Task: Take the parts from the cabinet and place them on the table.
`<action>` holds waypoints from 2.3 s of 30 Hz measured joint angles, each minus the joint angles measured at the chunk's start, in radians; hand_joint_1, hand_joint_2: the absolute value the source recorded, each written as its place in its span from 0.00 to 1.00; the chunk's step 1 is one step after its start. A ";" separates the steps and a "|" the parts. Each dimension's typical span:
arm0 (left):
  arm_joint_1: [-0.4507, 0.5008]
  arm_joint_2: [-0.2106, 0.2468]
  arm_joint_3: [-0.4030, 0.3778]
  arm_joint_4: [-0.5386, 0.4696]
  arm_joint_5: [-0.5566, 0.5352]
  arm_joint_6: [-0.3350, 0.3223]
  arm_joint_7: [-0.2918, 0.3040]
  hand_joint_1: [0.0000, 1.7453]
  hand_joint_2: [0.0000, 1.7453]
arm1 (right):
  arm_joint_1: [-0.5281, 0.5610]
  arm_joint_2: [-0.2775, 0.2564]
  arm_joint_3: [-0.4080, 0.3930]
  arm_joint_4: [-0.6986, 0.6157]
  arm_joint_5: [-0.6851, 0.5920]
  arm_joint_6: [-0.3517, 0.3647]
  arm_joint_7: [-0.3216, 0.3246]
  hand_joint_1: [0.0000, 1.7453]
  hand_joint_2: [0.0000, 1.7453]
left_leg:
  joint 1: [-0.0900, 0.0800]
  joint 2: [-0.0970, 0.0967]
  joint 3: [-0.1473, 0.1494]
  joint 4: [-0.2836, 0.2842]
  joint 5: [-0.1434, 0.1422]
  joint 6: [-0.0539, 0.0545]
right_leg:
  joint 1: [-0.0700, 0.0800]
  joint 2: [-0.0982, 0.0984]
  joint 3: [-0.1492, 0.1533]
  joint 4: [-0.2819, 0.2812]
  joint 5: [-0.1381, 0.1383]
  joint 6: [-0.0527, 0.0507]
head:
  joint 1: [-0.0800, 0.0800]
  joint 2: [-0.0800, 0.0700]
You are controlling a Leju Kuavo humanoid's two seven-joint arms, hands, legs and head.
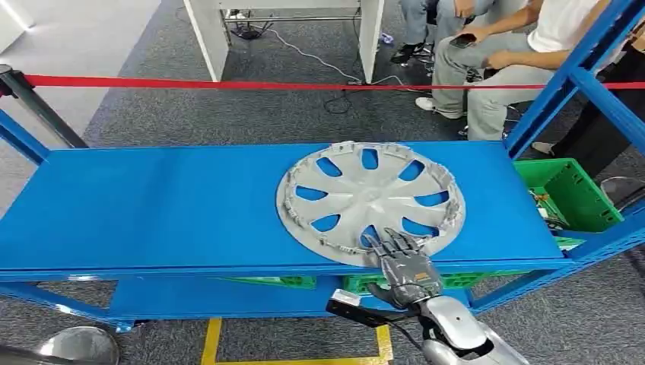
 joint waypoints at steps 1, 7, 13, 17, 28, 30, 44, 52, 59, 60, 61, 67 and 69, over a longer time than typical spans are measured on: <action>0.000 0.001 0.000 0.003 0.000 0.000 0.000 0.00 0.00 | -0.001 0.000 0.000 0.003 0.000 -0.001 0.000 0.00 1.00 | 0.000 0.000 0.001 0.000 0.000 0.000 | 0.000 0.000 0.001 0.000 0.000 0.000 | 0.000 0.000; 0.000 0.003 0.001 0.010 0.000 0.002 0.000 0.00 0.00 | -0.002 0.000 0.000 0.008 0.000 -0.006 0.002 0.00 1.00 | 0.000 0.000 0.002 0.000 0.000 0.000 | 0.000 0.000 0.002 -0.001 0.000 0.000 | 0.000 0.000; -0.005 0.011 0.001 0.039 -0.004 0.015 -0.005 0.00 0.00 | -0.012 0.008 -0.005 0.035 0.004 -0.056 0.005 0.00 1.00 | 0.000 0.000 0.004 0.000 -0.001 0.001 | 0.000 0.000 0.005 -0.002 0.000 0.000 | 0.000 0.000; -0.006 0.013 0.001 0.045 -0.005 0.015 -0.006 0.00 0.00 | -0.014 0.012 -0.014 0.041 0.004 -0.060 0.006 0.00 1.00 | 0.000 0.000 0.004 0.000 -0.001 0.001 | 0.000 0.000 0.005 -0.002 0.000 0.000 | 0.000 0.000; -0.008 0.016 0.001 0.055 -0.005 0.016 -0.006 0.00 0.00 | -0.016 0.013 -0.020 0.046 0.004 -0.062 0.006 0.00 1.00 | 0.000 0.000 0.004 0.000 -0.001 0.002 | 0.000 0.000 0.005 -0.002 0.000 0.001 | 0.000 0.000; -0.008 0.016 0.002 0.056 -0.005 0.016 -0.006 0.00 0.00 | -0.016 0.013 -0.021 0.047 0.004 -0.062 0.006 0.00 1.00 | 0.000 0.000 0.004 0.000 -0.001 0.002 | 0.000 0.000 0.005 -0.002 0.000 0.001 | 0.000 0.000; -0.010 0.022 0.002 0.065 -0.010 0.016 -0.006 0.00 0.00 | -0.023 0.020 -0.024 0.053 0.018 -0.056 0.001 1.00 1.00 | 0.000 0.000 0.005 0.000 -0.001 0.002 | 0.000 0.000 0.006 -0.002 0.000 0.000 | 0.000 0.000; -0.016 0.032 0.001 0.085 -0.021 0.023 -0.016 0.00 0.00 | -0.022 0.021 -0.021 0.056 0.060 -0.090 -0.026 1.00 1.00 | 0.000 0.002 0.007 0.000 -0.003 0.000 | 0.000 0.004 0.006 -0.002 0.001 0.001 | 0.000 0.000; -0.017 0.040 0.001 0.103 -0.021 0.029 -0.021 0.00 0.00 | -0.009 0.023 -0.024 0.027 0.090 -0.113 -0.015 1.00 1.00 | 0.000 0.002 0.006 0.000 -0.001 0.001 | 0.000 0.002 0.007 -0.002 0.002 0.001 | 0.000 0.000; -0.017 0.040 0.001 0.105 -0.021 0.029 -0.021 0.00 0.00 | -0.006 0.023 -0.025 0.025 0.091 -0.113 -0.015 1.00 1.00 | 0.000 0.001 0.006 0.000 -0.001 0.001 | 0.000 0.002 0.006 -0.002 0.002 0.001 | 0.000 0.000; -0.017 0.040 0.001 0.107 -0.021 0.029 -0.021 0.00 0.00 | -0.003 0.023 -0.027 0.023 0.091 -0.113 -0.015 1.00 1.00 | 0.000 0.001 0.006 0.000 -0.001 0.001 | 0.000 0.002 0.006 -0.002 0.001 0.001 | 0.000 0.000; -0.017 0.042 0.001 0.110 -0.021 0.029 -0.021 0.00 0.00 | 0.006 0.023 -0.030 0.016 0.091 -0.113 -0.013 1.00 1.00 | 0.000 0.001 0.005 0.000 -0.002 0.001 | 0.000 0.002 0.004 -0.001 0.001 0.001 | 0.000 0.000; -0.018 0.043 0.001 0.112 -0.021 0.029 -0.021 0.00 0.00 | 0.007 0.023 -0.031 0.015 0.091 -0.113 -0.013 1.00 1.00 | 0.000 0.001 0.005 0.000 -0.002 0.001 | 0.000 0.002 0.004 -0.001 0.001 0.001 | 0.000 0.000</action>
